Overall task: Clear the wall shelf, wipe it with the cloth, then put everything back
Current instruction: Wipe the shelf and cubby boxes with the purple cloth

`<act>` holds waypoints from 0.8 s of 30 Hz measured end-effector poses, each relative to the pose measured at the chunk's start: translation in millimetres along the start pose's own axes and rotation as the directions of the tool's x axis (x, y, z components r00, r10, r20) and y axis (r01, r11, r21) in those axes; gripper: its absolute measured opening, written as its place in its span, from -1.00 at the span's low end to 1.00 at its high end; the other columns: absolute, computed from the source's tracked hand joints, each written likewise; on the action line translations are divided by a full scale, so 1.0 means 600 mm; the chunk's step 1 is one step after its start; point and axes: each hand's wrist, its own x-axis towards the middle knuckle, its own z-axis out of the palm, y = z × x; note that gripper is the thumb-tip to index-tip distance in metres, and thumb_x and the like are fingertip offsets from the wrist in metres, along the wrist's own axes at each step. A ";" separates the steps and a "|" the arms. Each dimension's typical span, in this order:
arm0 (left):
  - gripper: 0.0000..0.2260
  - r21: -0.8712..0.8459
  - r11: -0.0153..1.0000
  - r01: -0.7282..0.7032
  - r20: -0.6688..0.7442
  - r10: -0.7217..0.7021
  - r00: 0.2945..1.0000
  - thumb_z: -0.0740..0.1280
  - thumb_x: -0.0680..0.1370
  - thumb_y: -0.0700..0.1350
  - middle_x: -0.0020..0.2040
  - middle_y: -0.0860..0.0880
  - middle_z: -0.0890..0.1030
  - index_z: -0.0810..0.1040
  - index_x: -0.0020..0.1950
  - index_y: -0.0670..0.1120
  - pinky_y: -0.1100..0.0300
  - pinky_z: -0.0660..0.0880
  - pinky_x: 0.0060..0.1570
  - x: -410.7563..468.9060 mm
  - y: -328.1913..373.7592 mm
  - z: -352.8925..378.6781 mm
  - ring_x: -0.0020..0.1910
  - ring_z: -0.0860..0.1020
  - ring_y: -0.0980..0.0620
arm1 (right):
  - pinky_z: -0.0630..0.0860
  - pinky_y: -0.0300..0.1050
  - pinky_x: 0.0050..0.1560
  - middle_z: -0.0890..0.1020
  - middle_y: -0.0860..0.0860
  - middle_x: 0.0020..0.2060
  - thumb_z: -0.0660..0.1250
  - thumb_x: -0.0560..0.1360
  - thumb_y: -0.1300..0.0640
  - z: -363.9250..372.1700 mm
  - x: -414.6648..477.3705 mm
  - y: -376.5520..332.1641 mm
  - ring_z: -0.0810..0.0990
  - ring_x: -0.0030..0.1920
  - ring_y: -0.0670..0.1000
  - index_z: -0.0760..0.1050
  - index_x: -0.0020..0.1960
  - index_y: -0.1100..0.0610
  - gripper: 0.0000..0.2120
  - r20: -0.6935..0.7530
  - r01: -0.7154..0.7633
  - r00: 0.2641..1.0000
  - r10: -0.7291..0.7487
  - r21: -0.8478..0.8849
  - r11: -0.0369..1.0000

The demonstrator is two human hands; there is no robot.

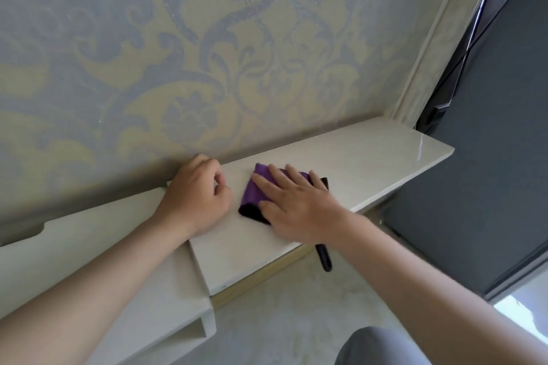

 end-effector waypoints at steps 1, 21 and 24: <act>-0.88 -0.011 1.000 0.012 -0.005 -0.012 1.000 0.18 0.36 -0.07 -0.15 0.05 0.44 0.46 -0.21 -0.07 0.17 0.24 -0.15 -0.002 -0.003 -0.005 -0.12 0.42 0.02 | -0.15 0.19 0.56 -0.10 -0.10 0.63 -0.09 0.64 -0.16 -0.007 0.007 0.010 -0.13 0.61 0.04 -0.15 0.61 -0.20 -0.44 0.021 0.032 0.999 -0.032 -0.002 0.999; -0.66 0.218 0.970 -0.111 0.115 0.087 0.989 0.06 0.51 0.03 -0.01 -0.03 0.54 0.55 0.00 -0.12 0.03 0.50 0.00 -0.085 -0.083 -0.082 0.00 0.52 -0.08 | -0.05 0.05 0.57 0.02 -0.17 0.62 -0.09 0.67 -0.15 -0.017 0.071 -0.019 0.00 0.59 -0.06 -0.04 0.61 -0.20 -0.49 -0.046 0.078 0.996 -0.078 -0.004 0.997; -0.71 0.213 0.971 -0.112 0.070 0.099 0.993 0.07 0.50 0.03 -0.06 0.01 0.51 0.52 -0.07 -0.09 0.07 0.43 -0.01 -0.087 -0.087 -0.079 -0.05 0.49 -0.05 | -0.05 0.08 0.57 0.02 -0.17 0.62 -0.12 0.66 -0.13 -0.025 0.076 0.041 0.00 0.59 -0.05 -0.05 0.61 -0.19 -0.48 -0.029 -0.096 0.995 0.096 0.001 0.995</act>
